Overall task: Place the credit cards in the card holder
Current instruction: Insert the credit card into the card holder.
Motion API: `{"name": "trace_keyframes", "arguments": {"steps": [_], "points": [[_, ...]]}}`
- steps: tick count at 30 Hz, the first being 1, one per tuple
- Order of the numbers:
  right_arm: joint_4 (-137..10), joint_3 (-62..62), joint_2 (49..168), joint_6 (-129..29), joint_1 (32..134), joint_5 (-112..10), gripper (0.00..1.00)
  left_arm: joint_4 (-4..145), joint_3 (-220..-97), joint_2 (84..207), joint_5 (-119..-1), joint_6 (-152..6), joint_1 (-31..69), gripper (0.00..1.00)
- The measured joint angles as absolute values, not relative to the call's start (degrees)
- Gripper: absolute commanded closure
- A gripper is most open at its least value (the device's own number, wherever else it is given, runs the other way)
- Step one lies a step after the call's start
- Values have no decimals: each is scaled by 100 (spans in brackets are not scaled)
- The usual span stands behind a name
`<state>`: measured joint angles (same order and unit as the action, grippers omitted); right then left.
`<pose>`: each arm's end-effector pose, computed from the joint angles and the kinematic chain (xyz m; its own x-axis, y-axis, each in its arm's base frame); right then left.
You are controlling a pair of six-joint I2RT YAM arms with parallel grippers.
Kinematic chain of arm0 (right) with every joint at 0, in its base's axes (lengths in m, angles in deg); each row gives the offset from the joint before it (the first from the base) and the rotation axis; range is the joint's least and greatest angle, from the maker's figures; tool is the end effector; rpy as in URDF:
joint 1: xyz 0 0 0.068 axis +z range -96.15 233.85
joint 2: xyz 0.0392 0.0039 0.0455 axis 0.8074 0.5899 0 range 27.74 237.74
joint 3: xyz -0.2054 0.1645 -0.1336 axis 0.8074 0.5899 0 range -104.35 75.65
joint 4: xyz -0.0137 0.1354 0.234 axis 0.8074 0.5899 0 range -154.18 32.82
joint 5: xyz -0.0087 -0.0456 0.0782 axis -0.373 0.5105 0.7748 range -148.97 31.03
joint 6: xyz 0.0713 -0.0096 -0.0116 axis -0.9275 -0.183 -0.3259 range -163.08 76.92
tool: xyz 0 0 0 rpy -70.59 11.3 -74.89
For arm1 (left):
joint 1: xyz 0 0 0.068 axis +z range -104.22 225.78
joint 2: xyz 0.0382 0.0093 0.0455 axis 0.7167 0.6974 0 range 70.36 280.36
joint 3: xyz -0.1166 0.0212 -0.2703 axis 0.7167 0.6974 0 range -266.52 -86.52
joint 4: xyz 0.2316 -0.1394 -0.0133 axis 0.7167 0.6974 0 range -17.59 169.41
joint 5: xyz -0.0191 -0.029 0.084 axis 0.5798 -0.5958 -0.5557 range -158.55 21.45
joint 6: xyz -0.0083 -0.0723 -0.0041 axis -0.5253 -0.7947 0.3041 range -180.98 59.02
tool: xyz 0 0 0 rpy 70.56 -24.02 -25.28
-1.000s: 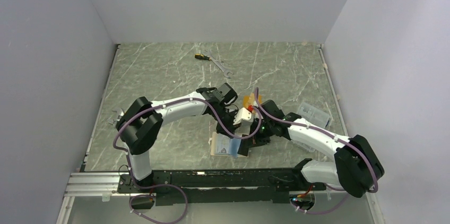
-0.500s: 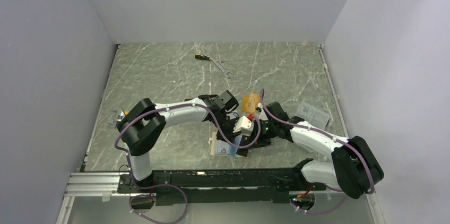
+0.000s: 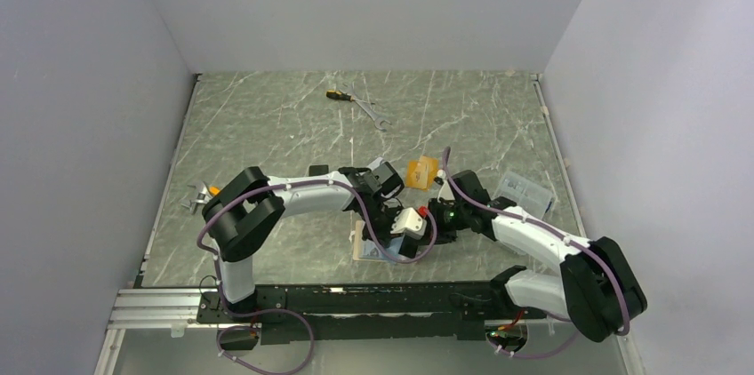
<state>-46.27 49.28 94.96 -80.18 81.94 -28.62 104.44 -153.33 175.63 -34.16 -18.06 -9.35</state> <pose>0.1677 0.1242 0.1489 -0.9862 0.0637 -0.1531 -0.0535 0.7516 0.6574 0.1856 -0.3262 0.1620 0.1399 0.7823 -0.6070 0.9417 -0.2946 -0.1626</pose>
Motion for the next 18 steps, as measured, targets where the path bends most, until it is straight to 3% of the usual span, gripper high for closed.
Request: {"name": "trace_keyframes", "arguments": {"steps": [18], "points": [[-4789,5097,9286,-8035,8092,-2683,100,10470,-15274,17559,-3553,-1712,-933,98]]}}
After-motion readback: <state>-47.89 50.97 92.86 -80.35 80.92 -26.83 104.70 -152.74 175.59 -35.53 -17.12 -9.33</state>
